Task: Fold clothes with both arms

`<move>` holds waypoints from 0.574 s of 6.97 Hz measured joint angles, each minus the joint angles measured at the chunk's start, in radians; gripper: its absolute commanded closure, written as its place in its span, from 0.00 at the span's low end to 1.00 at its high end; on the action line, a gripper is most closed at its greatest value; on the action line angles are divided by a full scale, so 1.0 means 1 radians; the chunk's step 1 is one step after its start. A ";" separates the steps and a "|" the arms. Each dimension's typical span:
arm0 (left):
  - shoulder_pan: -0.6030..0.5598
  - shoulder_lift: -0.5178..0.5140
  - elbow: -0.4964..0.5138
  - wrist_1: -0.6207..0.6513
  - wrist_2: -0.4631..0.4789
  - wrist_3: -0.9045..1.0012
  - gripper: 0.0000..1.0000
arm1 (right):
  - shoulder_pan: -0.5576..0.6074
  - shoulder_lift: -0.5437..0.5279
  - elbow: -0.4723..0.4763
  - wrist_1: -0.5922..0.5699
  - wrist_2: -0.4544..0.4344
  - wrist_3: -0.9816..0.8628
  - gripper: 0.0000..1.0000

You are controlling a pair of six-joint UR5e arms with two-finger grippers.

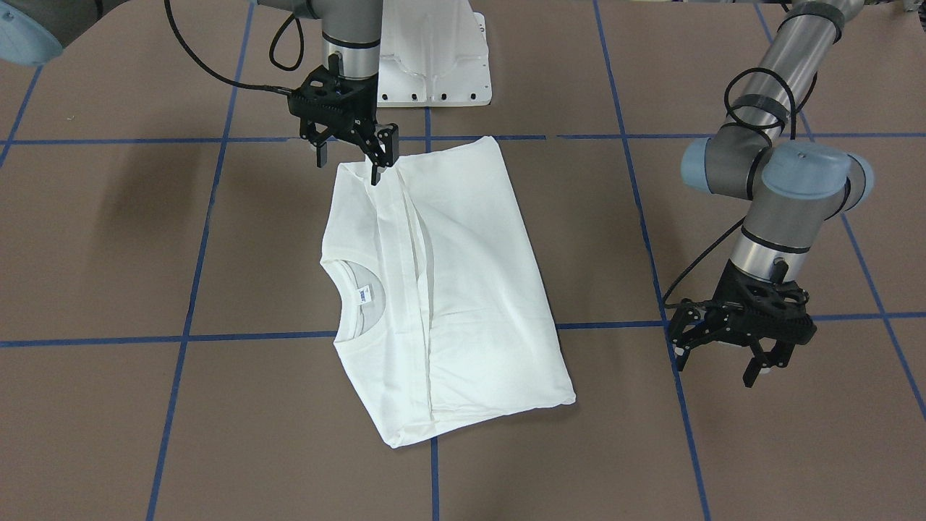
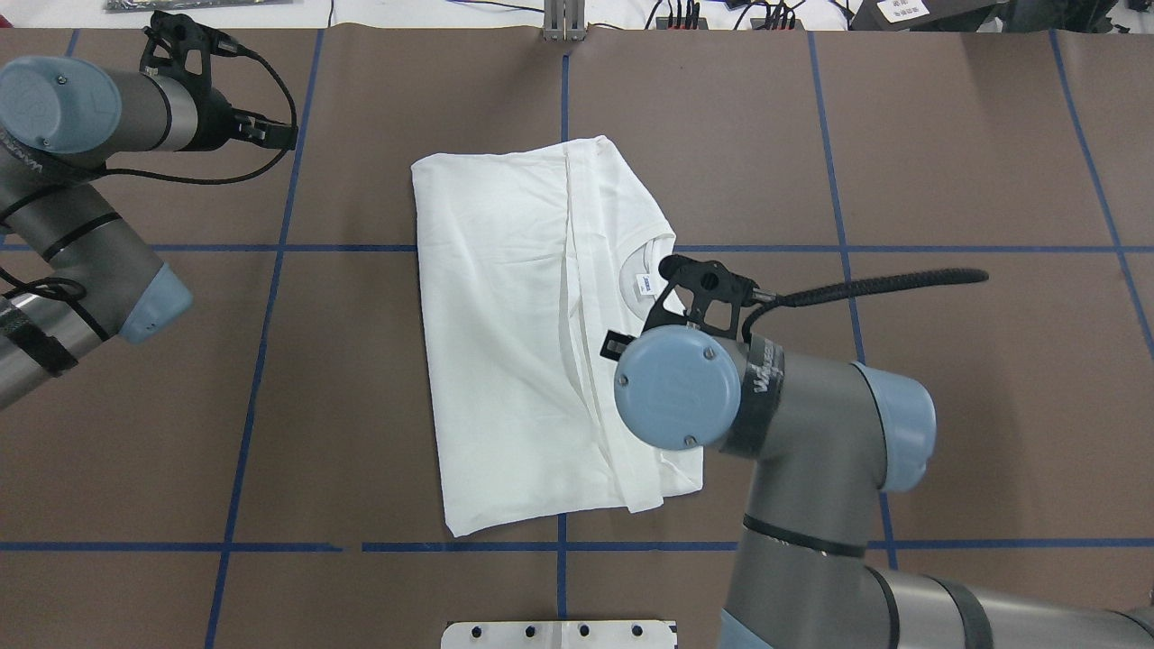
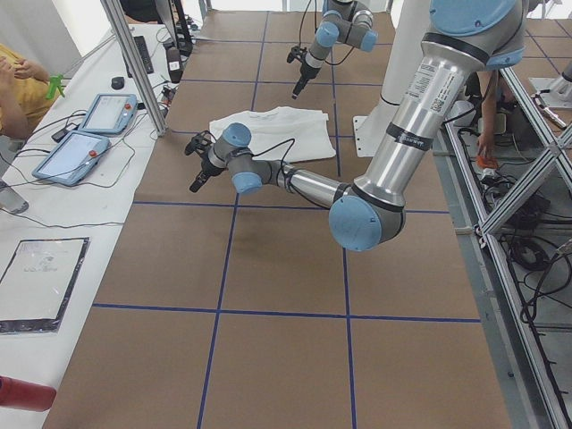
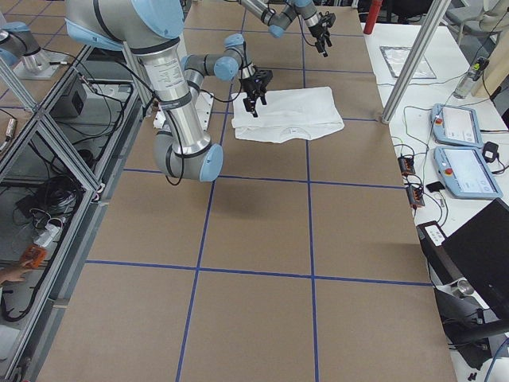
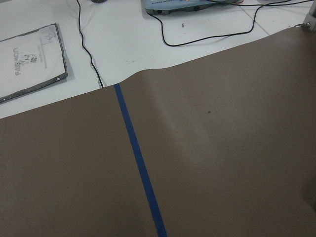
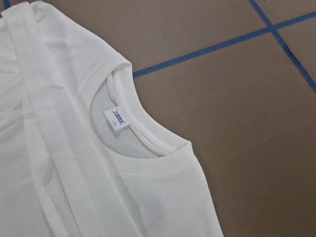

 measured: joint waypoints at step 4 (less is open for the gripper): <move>0.000 0.000 -0.002 0.000 0.000 -0.001 0.00 | 0.057 0.277 -0.428 0.073 0.033 -0.117 0.27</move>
